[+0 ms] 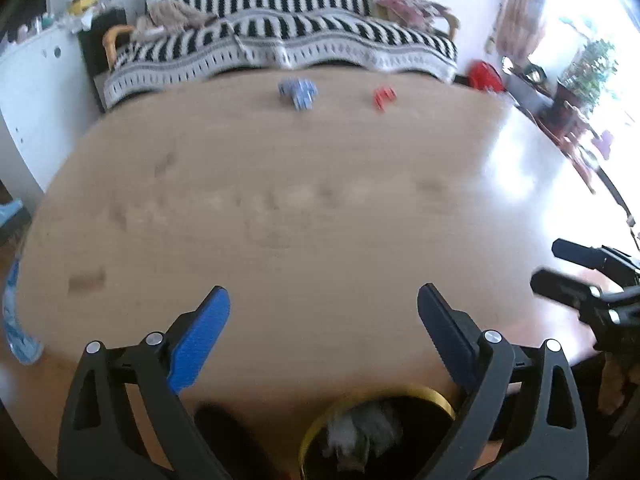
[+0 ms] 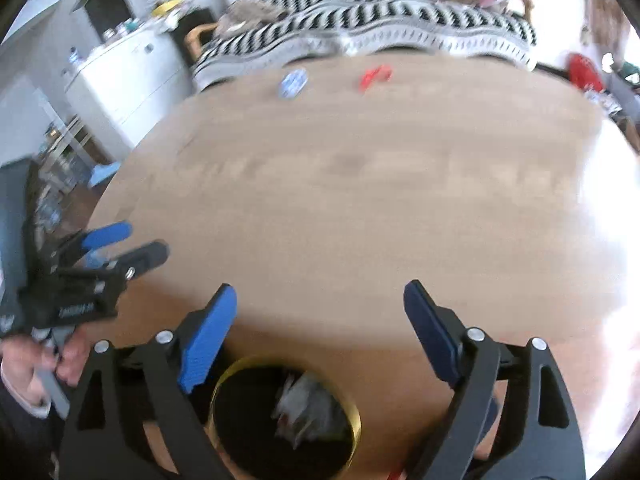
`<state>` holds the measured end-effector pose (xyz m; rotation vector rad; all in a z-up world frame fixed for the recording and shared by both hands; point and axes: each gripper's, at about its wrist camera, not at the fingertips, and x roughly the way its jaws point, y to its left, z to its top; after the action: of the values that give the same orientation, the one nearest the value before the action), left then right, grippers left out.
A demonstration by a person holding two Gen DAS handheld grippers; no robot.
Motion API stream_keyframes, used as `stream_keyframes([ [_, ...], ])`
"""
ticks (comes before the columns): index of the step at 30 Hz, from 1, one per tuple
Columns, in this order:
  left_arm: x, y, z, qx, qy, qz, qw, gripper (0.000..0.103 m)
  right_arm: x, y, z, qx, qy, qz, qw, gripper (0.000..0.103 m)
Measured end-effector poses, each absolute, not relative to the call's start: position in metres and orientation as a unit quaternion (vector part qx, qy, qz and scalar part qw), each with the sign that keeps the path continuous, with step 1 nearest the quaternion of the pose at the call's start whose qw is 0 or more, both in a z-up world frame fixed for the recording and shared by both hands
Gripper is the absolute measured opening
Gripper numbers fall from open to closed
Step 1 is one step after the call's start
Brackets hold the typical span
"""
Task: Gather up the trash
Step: 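Grasp the crumpled blue wrapper with the left tool while the right tool grasps the red ribbon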
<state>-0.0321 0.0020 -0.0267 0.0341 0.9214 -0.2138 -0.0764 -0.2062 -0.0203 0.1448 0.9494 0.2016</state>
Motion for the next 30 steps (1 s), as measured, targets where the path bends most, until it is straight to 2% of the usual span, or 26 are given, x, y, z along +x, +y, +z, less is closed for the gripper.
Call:
stream_keyframes([
  [5, 0.061, -0.007, -0.028, -0.007, 0.432, -0.075, 0.899, 0.093, 0.04, -0.218, -0.034, 0.082, 0.466, 0.048, 0.88, 0.083],
  [11, 0.161, -0.019, -0.062, -0.024, 0.449, -0.05, 0.892, 0.093, 0.144, -0.212, -0.064, 0.058, 0.477, 0.02, 0.877, 0.083],
  [15, 0.205, -0.015, -0.087, -0.036, 0.462, -0.019, 0.886, 0.094, 0.192, -0.22, -0.081, 0.053, 0.47, 0.002, 0.881, 0.083],
  [22, 0.255, -0.029, -0.089, -0.026, 0.449, -0.028, 0.893, 0.096, 0.249, -0.217, -0.086, 0.038, 0.453, 0.017, 0.89, 0.082],
  [25, 0.265, -0.035, -0.089, -0.017, 0.451, -0.033, 0.892, 0.096, 0.255, -0.212, -0.088, 0.021, 0.443, 0.011, 0.896, 0.074],
  [27, 0.272, -0.033, -0.09, -0.017, 0.451, -0.03, 0.892, 0.096, 0.256, -0.209, -0.085, 0.016, 0.439, 0.011, 0.898, 0.056],
  [28, 0.273, -0.031, -0.089, -0.022, 0.449, -0.026, 0.893, 0.093, 0.256, -0.209, -0.084, 0.017, 0.437, 0.012, 0.899, 0.038],
  [29, 0.273, -0.03, -0.088, -0.022, 0.447, -0.023, 0.894, 0.088, 0.256, -0.209, -0.083, 0.021, 0.437, 0.019, 0.899, 0.014],
  [30, 0.272, -0.03, -0.086, -0.019, 0.442, -0.023, 0.897, 0.069, 0.256, -0.211, -0.082, 0.029, 0.441, 0.027, 0.897, 0.011],
])
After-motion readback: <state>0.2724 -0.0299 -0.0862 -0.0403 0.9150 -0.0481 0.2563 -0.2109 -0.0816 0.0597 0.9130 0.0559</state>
